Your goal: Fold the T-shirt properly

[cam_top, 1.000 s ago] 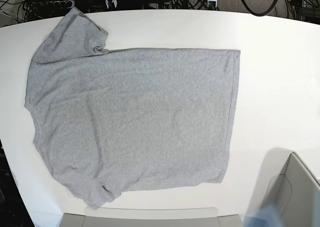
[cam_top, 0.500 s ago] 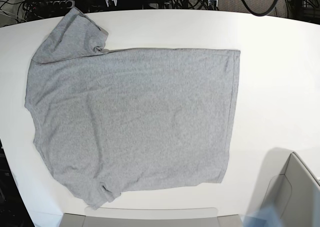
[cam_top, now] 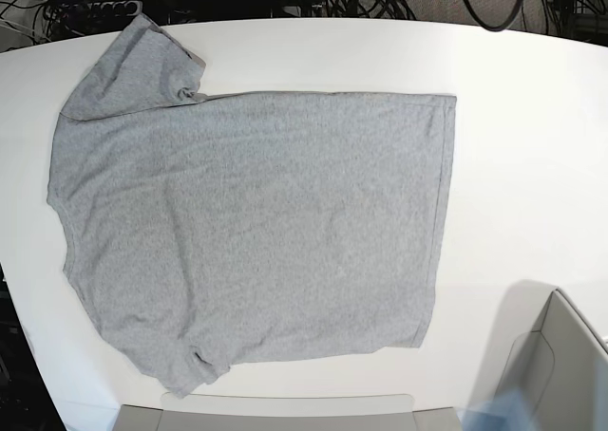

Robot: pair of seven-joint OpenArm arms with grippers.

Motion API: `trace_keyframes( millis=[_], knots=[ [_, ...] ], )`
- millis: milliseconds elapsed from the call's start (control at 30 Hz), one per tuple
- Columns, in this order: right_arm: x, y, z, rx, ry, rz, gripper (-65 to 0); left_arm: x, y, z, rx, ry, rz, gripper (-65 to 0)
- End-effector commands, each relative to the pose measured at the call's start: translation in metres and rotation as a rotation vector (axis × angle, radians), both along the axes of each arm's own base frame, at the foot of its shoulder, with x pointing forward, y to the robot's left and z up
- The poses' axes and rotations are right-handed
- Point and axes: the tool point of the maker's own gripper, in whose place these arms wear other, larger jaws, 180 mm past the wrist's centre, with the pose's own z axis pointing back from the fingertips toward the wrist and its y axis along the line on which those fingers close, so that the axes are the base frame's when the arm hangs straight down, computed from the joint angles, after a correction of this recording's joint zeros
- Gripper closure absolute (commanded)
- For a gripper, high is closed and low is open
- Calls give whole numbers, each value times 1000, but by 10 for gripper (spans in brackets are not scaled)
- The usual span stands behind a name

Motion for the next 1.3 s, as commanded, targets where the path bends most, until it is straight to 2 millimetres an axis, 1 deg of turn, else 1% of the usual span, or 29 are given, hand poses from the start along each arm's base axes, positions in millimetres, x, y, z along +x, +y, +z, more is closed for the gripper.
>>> trace_keyframes(
  millis=[0, 100, 133, 167, 233, 267, 300, 333, 367, 433, 467, 500, 633, 800, 867, 933, 1000, 1067, 1133, 1200, 1267],
  knots=[
    [-8, -12, 3, -19, 1, 9, 0, -5, 2, 6, 5, -19, -11, -1],
    [-24, -16, 13, -19, -4, 22, 0, -9, 0, 21, 3, -63, -31, -1],
    [-28, -13, 18, -11, -16, 25, 0, -10, 0, 31, 4, -85, -44, -1],
    [-31, -13, 24, -8, -29, 32, 0, -11, 5, 40, 12, -102, -59, -1],
    [-38, -9, 38, 5, -58, 43, 0, -3, 5, 59, 14, -159, -86, -1],
    [-36, -6, 47, 16, -84, 46, 0, -4, 5, 71, 16, -178, -91, -1],
    [-38, -2, 56, 27, -102, 48, 0, 1, 11, 83, 32, -203, -86, -1],
    [-38, 2, 64, 37, -121, 51, 0, 1, 17, 95, 50, -211, -75, -1],
    [-36, 3, 74, 43, -144, 56, 0, 5, 23, 107, 67, -227, -67, -1],
    [-35, 7, 91, 56, -178, 63, 0, 5, 30, 127, 89, -242, -66, -1],
    [-35, 9, 100, 62, -193, 61, 0, 8, 34, 139, 99, -261, -73, -1],
    [-35, 11, 108, 69, -205, 64, 0, 10, 35, 147, 105, -273, -80, -1],
    [-25, 16, 138, 86, -269, 76, 0, 18, 42, 177, 135, -320, -96, 0],
    [5, 10, 182, 69, -388, 56, 0, 40, 51, 221, 182, -407, -127, 0],
    [18, 7, 200, 60, -437, 54, 0, 48, 49, 238, 187, -440, -145, 0],
    [34, -2, 218, 36, -492, 51, 0, 60, 44, 255, 187, -481, -163, 0],
    [51, -7, 235, 31, -548, 27, 0, 75, 38, 269, 184, -530, -180, 0],
    [70, -9, 254, 54, -609, -37, 0, 93, 32, 285, 181, -591, -196, 0],
    [88, -12, 273, 77, -669, -98, 0, 107, 27, 297, 180, -640, -206, 0],
    [104, -17, 288, 91, -723, -140, 0, 112, 23, 302, 173, -661, -211, 0],
    [114, -22, 298, 92, -758, -163, 0, 121, 22, 304, 174, -690, -211, 0]
  ],
)
